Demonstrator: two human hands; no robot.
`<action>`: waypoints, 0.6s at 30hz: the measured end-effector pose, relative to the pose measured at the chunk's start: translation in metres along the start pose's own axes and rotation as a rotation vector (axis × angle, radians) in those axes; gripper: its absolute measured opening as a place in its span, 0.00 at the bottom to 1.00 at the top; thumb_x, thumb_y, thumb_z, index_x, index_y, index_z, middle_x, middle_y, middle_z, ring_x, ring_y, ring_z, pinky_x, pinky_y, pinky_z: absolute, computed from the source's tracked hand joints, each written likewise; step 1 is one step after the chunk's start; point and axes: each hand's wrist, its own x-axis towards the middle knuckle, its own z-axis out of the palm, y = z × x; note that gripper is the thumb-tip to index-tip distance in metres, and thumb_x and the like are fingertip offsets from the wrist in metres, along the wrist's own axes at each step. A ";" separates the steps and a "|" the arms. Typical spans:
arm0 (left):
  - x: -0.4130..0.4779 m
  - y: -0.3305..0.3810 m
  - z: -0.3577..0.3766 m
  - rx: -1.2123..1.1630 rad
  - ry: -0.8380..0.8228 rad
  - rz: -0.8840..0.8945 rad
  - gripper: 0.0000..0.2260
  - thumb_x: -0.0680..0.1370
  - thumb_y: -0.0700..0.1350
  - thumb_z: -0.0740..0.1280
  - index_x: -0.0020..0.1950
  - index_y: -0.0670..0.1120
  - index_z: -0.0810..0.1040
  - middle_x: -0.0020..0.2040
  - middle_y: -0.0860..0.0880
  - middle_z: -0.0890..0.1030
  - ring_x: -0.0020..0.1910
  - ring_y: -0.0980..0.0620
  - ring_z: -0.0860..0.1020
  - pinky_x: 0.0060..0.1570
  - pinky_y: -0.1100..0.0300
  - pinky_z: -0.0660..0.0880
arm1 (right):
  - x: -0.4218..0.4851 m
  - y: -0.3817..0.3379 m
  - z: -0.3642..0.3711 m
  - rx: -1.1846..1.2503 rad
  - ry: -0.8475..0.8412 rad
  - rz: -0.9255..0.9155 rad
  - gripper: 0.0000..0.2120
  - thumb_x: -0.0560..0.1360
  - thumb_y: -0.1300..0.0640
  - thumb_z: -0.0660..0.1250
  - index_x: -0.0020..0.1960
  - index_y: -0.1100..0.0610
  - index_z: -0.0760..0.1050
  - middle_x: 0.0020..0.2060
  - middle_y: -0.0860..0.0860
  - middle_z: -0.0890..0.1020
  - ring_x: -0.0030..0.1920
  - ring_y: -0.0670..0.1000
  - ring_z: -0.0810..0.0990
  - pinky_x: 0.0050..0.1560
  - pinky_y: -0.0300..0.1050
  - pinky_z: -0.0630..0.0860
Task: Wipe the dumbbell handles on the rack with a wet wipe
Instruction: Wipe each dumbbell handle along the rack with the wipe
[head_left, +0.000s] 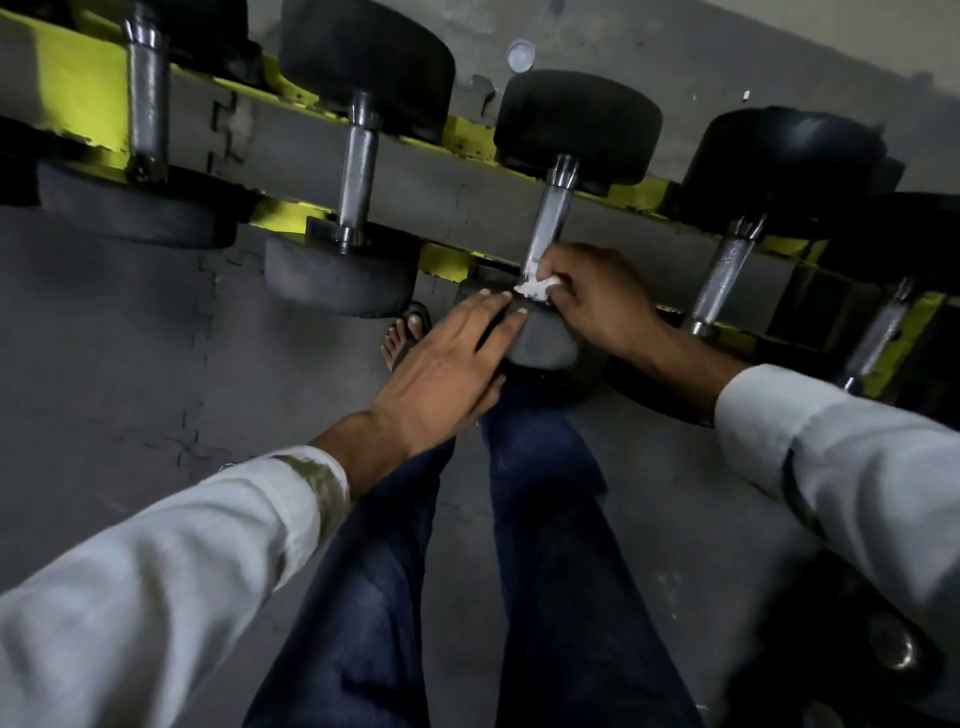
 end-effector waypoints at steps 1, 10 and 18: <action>0.001 0.000 0.000 0.002 -0.004 -0.003 0.33 0.78 0.43 0.70 0.80 0.37 0.63 0.78 0.35 0.65 0.79 0.37 0.61 0.80 0.50 0.55 | 0.000 -0.001 0.003 0.031 0.026 0.094 0.07 0.73 0.57 0.67 0.51 0.52 0.78 0.50 0.52 0.84 0.51 0.58 0.82 0.50 0.51 0.77; 0.004 0.002 0.005 0.051 -0.106 0.002 0.44 0.77 0.52 0.71 0.84 0.39 0.50 0.83 0.39 0.53 0.84 0.42 0.46 0.81 0.48 0.54 | 0.045 0.004 0.002 0.744 -0.017 0.588 0.15 0.69 0.75 0.62 0.44 0.58 0.80 0.36 0.56 0.80 0.34 0.50 0.79 0.34 0.41 0.75; 0.003 0.003 0.007 0.093 -0.169 -0.019 0.48 0.77 0.57 0.71 0.84 0.41 0.44 0.84 0.40 0.50 0.84 0.43 0.43 0.82 0.48 0.52 | 0.066 0.006 -0.020 0.949 0.253 0.695 0.18 0.80 0.70 0.58 0.69 0.73 0.68 0.42 0.55 0.76 0.39 0.50 0.78 0.41 0.40 0.78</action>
